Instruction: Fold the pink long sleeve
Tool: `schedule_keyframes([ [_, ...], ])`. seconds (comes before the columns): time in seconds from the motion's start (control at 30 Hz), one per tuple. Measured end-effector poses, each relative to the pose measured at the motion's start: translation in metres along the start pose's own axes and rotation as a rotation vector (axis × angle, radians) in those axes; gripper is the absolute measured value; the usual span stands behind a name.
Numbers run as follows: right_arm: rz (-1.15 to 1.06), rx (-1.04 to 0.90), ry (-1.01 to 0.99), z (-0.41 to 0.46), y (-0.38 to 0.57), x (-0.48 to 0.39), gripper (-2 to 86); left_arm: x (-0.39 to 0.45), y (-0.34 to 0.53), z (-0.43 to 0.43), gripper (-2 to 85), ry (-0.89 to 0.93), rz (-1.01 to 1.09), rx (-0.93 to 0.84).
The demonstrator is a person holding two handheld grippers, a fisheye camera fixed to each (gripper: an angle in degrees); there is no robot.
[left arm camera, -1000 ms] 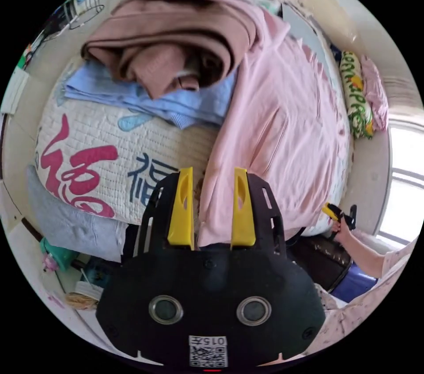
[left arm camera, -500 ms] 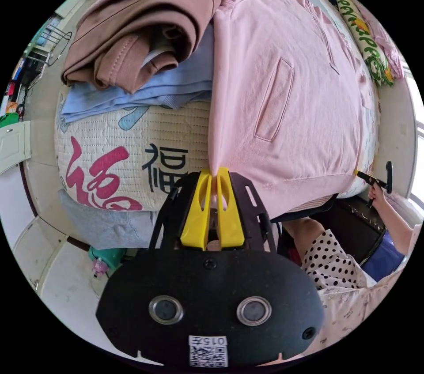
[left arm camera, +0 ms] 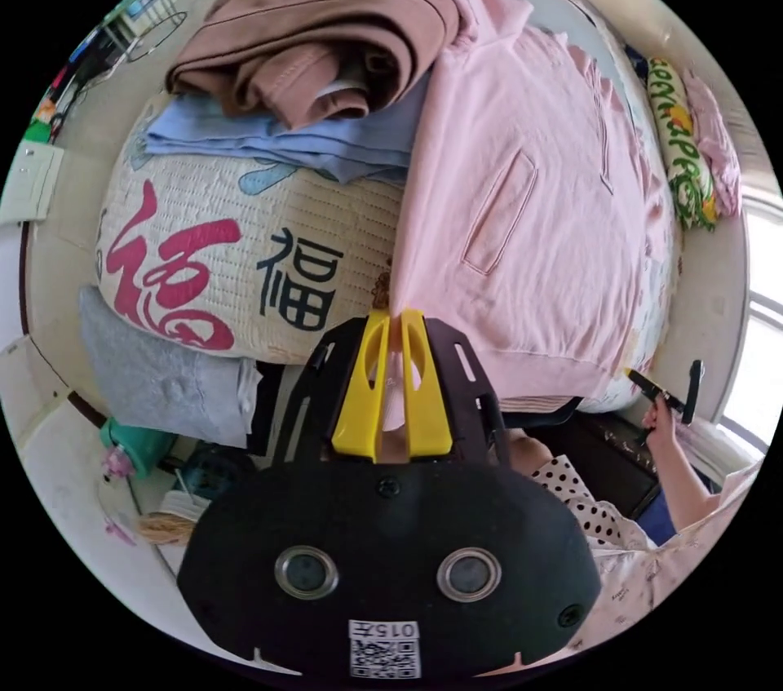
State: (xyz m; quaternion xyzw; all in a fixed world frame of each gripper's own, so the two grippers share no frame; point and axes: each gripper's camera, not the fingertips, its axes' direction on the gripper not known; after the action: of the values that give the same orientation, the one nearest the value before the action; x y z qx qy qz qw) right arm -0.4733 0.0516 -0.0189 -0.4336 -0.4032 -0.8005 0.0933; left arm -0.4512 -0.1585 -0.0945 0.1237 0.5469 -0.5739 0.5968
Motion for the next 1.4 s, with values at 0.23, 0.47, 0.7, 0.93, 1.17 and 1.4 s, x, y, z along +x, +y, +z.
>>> schedule_keyframes([
  [0.23,-0.080,0.013,-0.044,0.041,-0.012,-0.068,-0.5,0.024,-0.005,-0.013,0.3,-0.171,-0.097,0.038],
  [0.47,-0.101,-0.054,0.201,0.110,-0.033,-0.095,-0.6,0.010,-0.001,-0.026,-0.7,-0.216,-0.198,0.015],
  [0.7,-0.113,0.016,0.054,0.127,-0.053,-0.053,-0.9,0.036,-0.020,-0.048,-0.9,-0.242,-0.083,0.167],
  [0.93,-0.129,0.012,0.148,0.171,-0.090,-0.047,-1.0,0.168,-0.070,0.032,-0.9,0.236,0.002,0.233],
  [1.17,-0.136,0.015,0.270,0.213,-0.111,-0.023,-1.0,0.208,-0.097,0.057,-0.9,0.318,0.153,0.132],
  [1.4,-0.080,-0.065,0.367,0.244,-0.146,0.004,-1.0,0.213,-0.113,0.063,-0.9,0.267,0.211,0.085],
])
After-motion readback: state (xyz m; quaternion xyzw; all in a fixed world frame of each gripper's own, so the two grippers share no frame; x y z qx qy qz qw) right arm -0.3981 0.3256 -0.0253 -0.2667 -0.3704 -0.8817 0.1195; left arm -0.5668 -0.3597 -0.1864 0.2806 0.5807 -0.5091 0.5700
